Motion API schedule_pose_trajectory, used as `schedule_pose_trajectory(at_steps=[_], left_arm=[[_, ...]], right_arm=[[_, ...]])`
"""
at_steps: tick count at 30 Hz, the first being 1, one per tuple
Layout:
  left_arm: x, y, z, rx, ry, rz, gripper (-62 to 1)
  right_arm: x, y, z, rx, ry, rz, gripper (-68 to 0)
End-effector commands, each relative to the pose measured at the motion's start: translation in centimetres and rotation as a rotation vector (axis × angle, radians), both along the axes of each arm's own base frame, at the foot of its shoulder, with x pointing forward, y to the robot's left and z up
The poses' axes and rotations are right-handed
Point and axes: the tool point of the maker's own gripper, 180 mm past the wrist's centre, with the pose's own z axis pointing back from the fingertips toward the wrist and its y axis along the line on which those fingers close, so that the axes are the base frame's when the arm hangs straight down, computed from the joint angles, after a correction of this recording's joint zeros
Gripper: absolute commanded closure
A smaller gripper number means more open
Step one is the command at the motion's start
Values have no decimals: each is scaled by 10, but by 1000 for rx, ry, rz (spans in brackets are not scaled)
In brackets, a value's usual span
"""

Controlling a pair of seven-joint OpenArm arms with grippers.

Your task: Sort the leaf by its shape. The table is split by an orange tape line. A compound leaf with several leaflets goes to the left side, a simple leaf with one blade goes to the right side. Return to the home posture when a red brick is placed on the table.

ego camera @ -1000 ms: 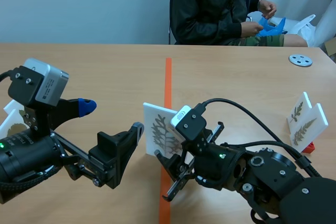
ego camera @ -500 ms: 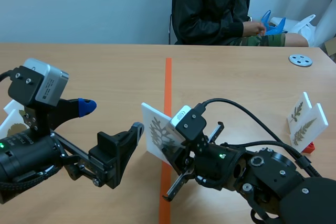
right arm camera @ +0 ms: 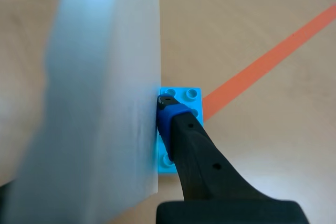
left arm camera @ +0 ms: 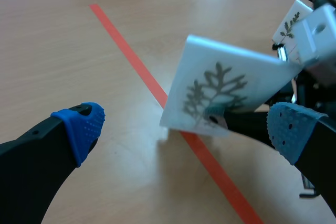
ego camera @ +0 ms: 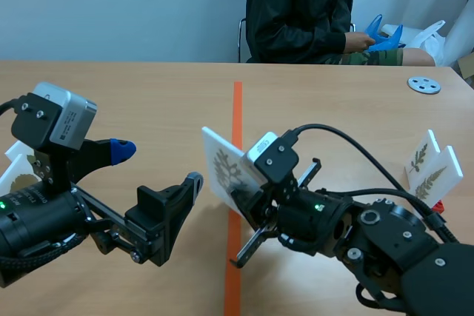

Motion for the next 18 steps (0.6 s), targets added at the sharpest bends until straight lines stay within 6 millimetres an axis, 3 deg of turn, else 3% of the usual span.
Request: schedule_pose_trajectory(at_steps=[1, 9, 18], left_arm=[[0, -1, 6, -11, -19, 0, -623], [0, 0, 6, -10, -19, 0, -623], [0, 0, 6, -10, -19, 0, -623]], right_arm=[[6, -6, 19, 28, -42, -20, -19], [5, -36, 44, 98, -29, -151, -19], [-1, -93, 47, 130, 38, -337, -19]])
